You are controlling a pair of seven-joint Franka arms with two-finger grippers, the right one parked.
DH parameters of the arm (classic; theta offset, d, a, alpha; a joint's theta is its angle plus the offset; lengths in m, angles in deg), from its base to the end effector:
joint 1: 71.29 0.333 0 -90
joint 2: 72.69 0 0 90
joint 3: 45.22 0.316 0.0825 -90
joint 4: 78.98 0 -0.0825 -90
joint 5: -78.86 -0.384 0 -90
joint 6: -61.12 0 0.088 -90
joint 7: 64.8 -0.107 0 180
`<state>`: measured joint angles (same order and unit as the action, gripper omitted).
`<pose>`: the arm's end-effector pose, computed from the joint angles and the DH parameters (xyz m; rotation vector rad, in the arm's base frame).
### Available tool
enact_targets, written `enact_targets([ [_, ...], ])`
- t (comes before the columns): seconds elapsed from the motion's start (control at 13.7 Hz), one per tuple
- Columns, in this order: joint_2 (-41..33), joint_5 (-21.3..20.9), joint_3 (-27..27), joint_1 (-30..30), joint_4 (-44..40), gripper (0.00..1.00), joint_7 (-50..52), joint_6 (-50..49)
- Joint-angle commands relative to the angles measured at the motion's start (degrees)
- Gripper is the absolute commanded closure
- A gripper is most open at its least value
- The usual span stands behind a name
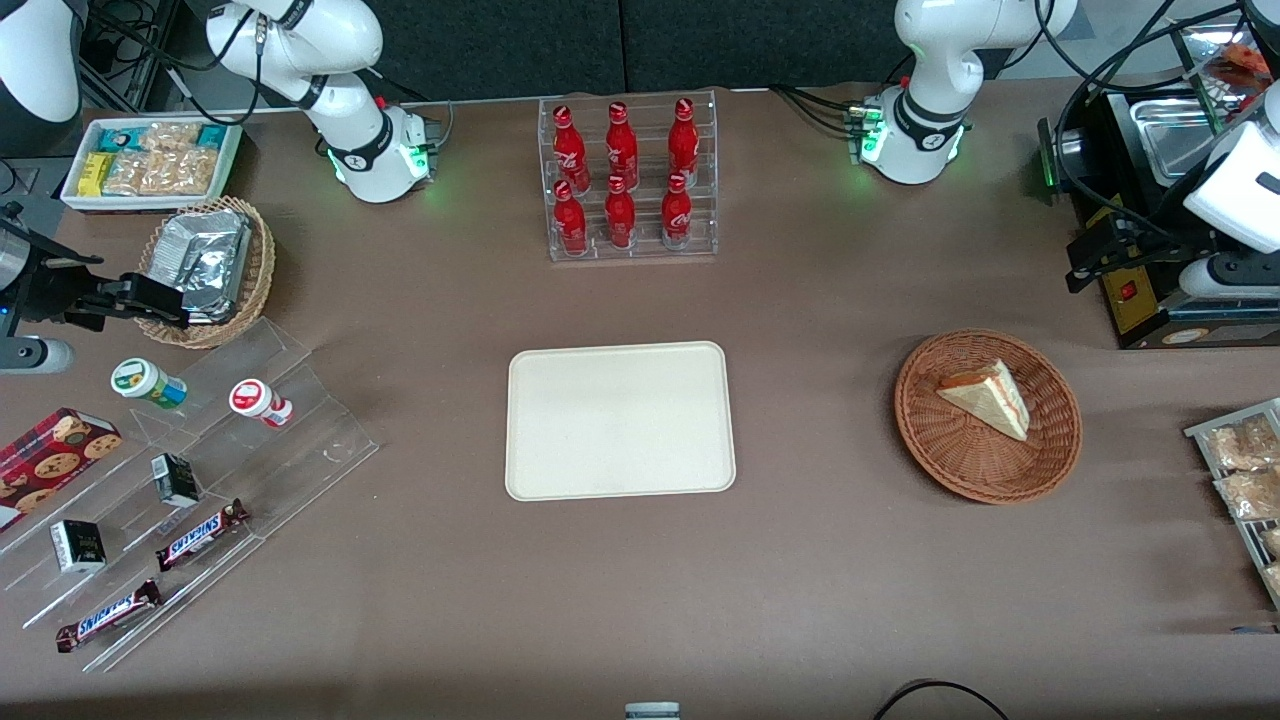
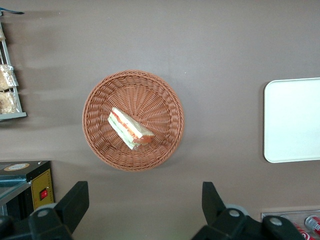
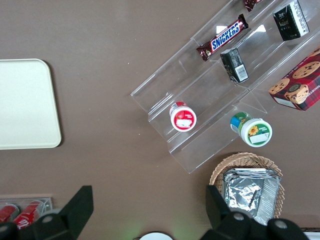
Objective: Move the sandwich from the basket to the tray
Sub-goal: 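Move the left gripper over the wicker basket toward the sandwich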
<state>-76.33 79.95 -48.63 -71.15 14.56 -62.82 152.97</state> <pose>0.5367 -0.0337 0.6328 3.1242 -0.0346 0.0519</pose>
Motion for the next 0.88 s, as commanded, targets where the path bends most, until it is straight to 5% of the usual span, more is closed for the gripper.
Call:
enact_targets([
  [0.0,0.6,-1.0,0.2,-0.2,-1.4,0.0,-0.1,-1.8],
  [0.44,3.5,-0.8,0.6,4.1,-0.5,0.0,1.0,-1.9],
  [0.8,12.9,-1.3,0.4,3.6,0.2,0.0,34.7,-0.3],
])
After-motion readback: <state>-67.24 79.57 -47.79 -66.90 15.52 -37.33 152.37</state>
